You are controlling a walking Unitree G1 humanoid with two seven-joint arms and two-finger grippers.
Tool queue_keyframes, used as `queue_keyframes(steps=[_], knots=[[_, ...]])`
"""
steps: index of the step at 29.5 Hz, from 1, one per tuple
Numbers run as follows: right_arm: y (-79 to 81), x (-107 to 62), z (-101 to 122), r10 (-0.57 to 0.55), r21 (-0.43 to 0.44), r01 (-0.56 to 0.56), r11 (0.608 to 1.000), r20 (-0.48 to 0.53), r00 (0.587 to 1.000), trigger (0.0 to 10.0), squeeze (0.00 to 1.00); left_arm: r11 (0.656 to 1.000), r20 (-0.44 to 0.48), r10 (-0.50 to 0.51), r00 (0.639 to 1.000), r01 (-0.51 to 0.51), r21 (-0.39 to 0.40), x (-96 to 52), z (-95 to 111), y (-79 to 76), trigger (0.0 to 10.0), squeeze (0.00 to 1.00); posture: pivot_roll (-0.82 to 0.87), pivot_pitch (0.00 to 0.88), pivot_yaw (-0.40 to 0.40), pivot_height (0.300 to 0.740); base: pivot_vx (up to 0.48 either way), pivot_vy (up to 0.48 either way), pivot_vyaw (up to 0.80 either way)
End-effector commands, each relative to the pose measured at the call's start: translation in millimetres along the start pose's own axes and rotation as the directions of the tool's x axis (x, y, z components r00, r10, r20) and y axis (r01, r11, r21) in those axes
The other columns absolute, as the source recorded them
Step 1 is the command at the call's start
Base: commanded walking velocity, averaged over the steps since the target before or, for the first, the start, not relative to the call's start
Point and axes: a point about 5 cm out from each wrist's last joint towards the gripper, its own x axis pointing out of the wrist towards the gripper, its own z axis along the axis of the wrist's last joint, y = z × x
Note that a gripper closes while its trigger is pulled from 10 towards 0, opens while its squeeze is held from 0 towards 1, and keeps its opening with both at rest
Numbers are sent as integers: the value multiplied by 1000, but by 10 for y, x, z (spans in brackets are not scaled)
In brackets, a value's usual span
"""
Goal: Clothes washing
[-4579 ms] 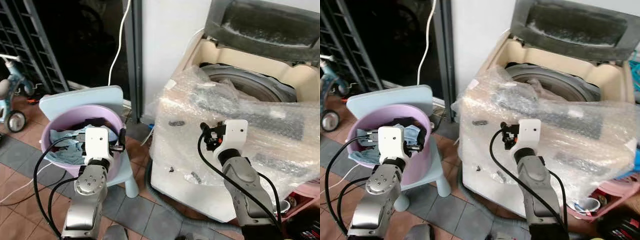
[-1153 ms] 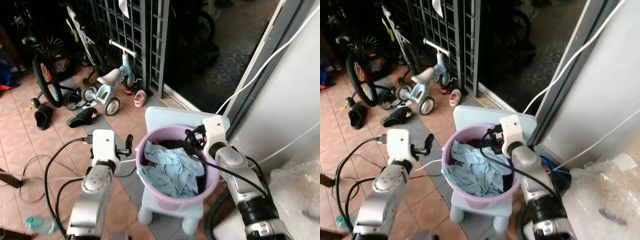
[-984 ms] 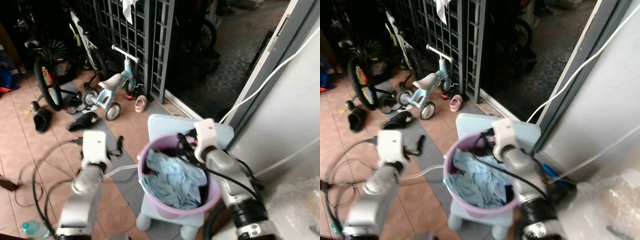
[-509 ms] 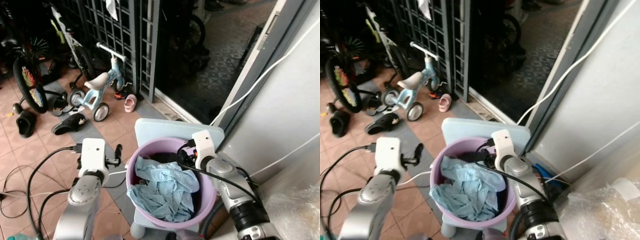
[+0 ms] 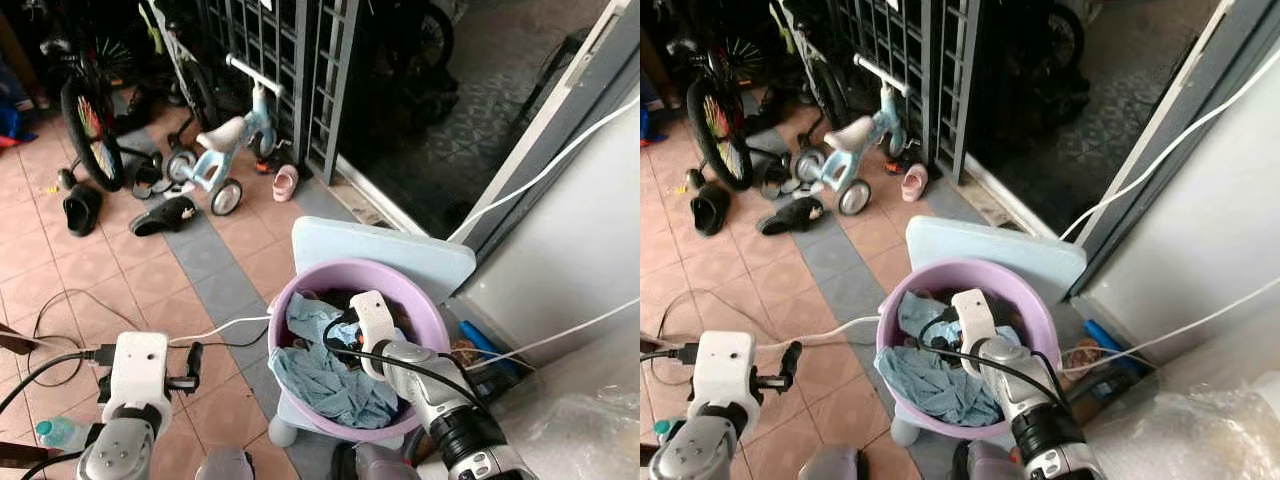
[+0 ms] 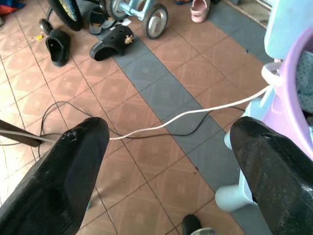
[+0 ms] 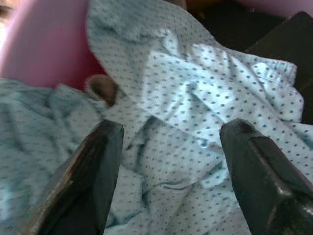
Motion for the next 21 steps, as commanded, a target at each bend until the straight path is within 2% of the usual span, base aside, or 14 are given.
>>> queue_keyframes(steps=[1,6,9,10,11,12,15,21], knots=[[-61,23,-10,-57,-20,57,998,4,998,10000,0,1000,-3,2,1000,-2,18,-87,18,35,10000,0,188,216,-63,740,0,0,0],[-195,63,-51,-198,-126,200,972,24,980,10000,0,1000,-9,13,1000,-12,16,-170,26,2,10000,0,200,235,-81,740,0,0,0],[-217,92,-111,-235,-127,234,964,7,972,9961,0,1000,0,5,1000,-5,15,-181,61,-67,10000,0,204,239,-92,740,0,0,0],[-204,113,-130,-243,-120,241,963,1,970,3412,0,1000,4,-2,1000,2,13,-190,79,-94,10000,0,203,248,-96,740,0,0,0],[-204,113,-130,-243,-120,241,963,1,970,3412,0,1000,4,-2,1000,2,13,-190,79,-94,10000,0,203,248,-96,740,0,0,0],[-161,134,-147,-243,-131,240,962,-3,970,0,0,1000,5,-9,1000,9,9,-195,86,-117,10000,0,203,244,-100,740,0,0,0],[-66,167,-166,-207,-113,204,973,-16,978,0,0,1000,5,-13,1000,13,7,-185,93,-134,10000,0,197,242,-108,740,0,0,0],[25,201,-178,-155,-84,153,985,-18,988,0,0,1000,6,-3,1000,3,8,-158,97,-125,10000,0,191,242,-121,740,0,0,0]])
